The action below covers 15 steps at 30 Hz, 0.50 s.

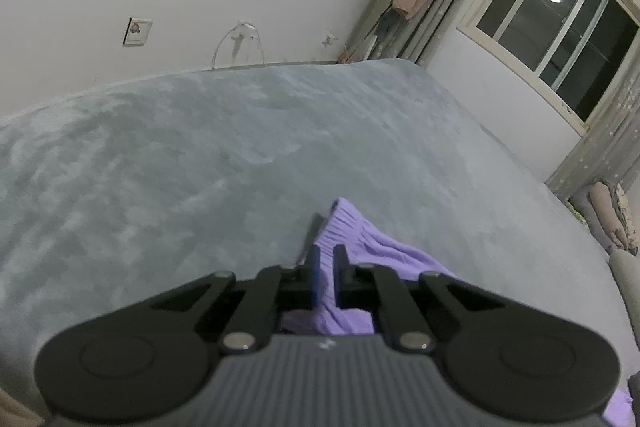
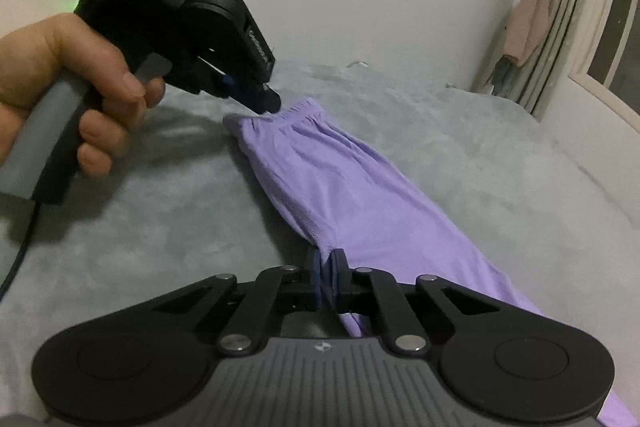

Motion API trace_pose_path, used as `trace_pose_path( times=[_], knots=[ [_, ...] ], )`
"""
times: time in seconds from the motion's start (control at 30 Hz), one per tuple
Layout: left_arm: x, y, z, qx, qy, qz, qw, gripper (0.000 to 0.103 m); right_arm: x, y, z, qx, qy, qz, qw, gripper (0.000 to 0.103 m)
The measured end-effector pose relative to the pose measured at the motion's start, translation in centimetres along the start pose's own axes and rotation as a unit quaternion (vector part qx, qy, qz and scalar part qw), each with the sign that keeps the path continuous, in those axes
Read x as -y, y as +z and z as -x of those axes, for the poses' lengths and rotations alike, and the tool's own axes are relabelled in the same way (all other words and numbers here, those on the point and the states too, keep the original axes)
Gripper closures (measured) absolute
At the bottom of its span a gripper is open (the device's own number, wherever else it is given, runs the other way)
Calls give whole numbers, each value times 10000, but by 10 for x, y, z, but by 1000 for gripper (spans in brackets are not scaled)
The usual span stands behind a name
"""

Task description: Fold clothes

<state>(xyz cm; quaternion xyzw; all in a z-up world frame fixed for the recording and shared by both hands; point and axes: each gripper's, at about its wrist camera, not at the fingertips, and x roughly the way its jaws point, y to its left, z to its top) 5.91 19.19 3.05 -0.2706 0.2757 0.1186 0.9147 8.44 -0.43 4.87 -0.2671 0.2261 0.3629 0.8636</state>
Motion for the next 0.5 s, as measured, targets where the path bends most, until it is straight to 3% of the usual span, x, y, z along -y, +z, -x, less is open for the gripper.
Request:
trace_pose_path(
  times=[0.33, 0.4, 0.5],
  knots=[
    [2, 0, -3, -112, -78, -66, 9999, 97, -25, 6, -23, 1, -62, 723, 9974, 92],
    [2, 0, -3, -130, -71, -77, 9999, 97, -30, 8, -25, 25, -68, 853, 9963, 85],
    [5, 0, -1, -128, -4, -150, 9998, 97, -36, 11, -29, 60, -78, 1047, 9945, 84]
  ],
)
